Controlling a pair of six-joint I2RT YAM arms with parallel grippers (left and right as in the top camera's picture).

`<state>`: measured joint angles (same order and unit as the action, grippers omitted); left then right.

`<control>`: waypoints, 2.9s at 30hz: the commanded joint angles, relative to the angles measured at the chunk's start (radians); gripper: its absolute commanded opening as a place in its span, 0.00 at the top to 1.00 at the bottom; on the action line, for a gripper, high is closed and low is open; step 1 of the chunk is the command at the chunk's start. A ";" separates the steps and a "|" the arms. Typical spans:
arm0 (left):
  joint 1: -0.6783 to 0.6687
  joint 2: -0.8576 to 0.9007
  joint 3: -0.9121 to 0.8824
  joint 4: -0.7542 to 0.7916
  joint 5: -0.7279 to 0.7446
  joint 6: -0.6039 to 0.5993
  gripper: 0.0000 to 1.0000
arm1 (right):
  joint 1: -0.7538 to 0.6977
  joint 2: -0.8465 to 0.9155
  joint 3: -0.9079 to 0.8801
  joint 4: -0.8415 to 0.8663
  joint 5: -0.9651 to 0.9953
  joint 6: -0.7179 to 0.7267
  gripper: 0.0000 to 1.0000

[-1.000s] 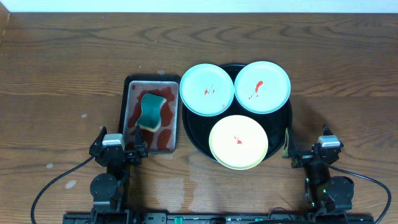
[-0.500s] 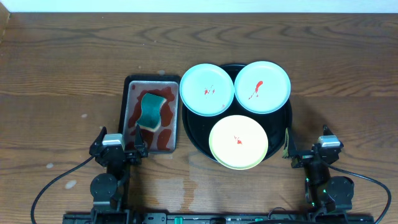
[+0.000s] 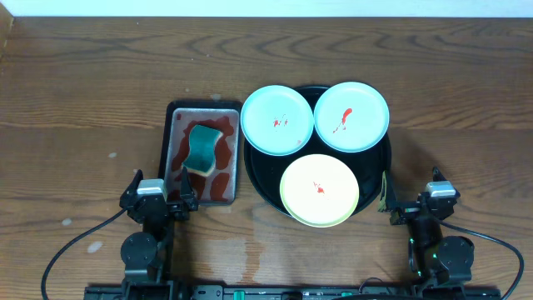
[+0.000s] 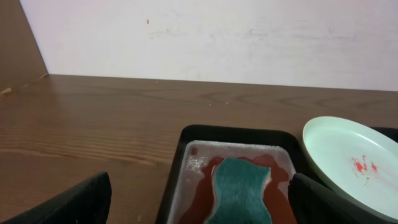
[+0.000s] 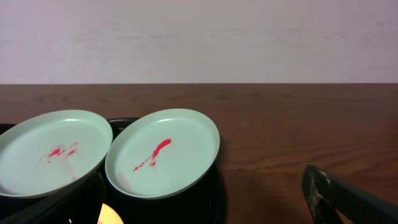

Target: Clean dirty plates on tray and stack at the side

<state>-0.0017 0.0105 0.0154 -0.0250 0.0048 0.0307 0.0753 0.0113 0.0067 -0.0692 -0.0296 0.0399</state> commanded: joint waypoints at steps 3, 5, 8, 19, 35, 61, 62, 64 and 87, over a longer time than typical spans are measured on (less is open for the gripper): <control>0.003 -0.005 -0.011 -0.048 -0.013 0.014 0.09 | 0.011 -0.003 -0.001 -0.004 0.000 -0.014 0.01; 0.003 -0.005 -0.011 -0.049 -0.013 0.014 0.09 | 0.011 -0.003 -0.001 -0.004 0.000 -0.014 0.01; 0.003 -0.005 -0.011 -0.048 -0.013 0.014 0.09 | 0.011 -0.003 -0.001 -0.004 0.000 -0.014 0.01; 0.003 -0.005 -0.011 -0.048 -0.013 0.014 0.09 | 0.011 -0.003 -0.001 -0.004 0.000 -0.014 0.01; 0.003 0.021 0.029 -0.062 0.002 -0.082 0.09 | 0.011 -0.003 -0.001 0.006 -0.016 0.033 0.01; 0.002 0.750 0.797 -0.671 0.014 -0.100 0.09 | 0.011 0.622 0.764 -0.485 -0.193 0.031 0.01; 0.002 0.752 0.813 -0.688 0.014 -0.100 0.09 | 0.011 0.640 0.803 -0.518 -0.196 0.030 0.01; 0.002 0.751 0.833 -0.716 0.014 -0.101 0.09 | 0.011 0.665 0.846 -0.525 -0.196 0.031 0.01; 0.002 0.762 0.841 -0.703 0.081 -0.122 0.09 | 0.012 0.735 0.851 -0.578 -0.246 0.032 0.01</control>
<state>-0.0017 0.7589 0.8326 -0.7433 0.0463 -0.0814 0.0753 0.6991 0.8494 -0.6212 -0.2417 0.0643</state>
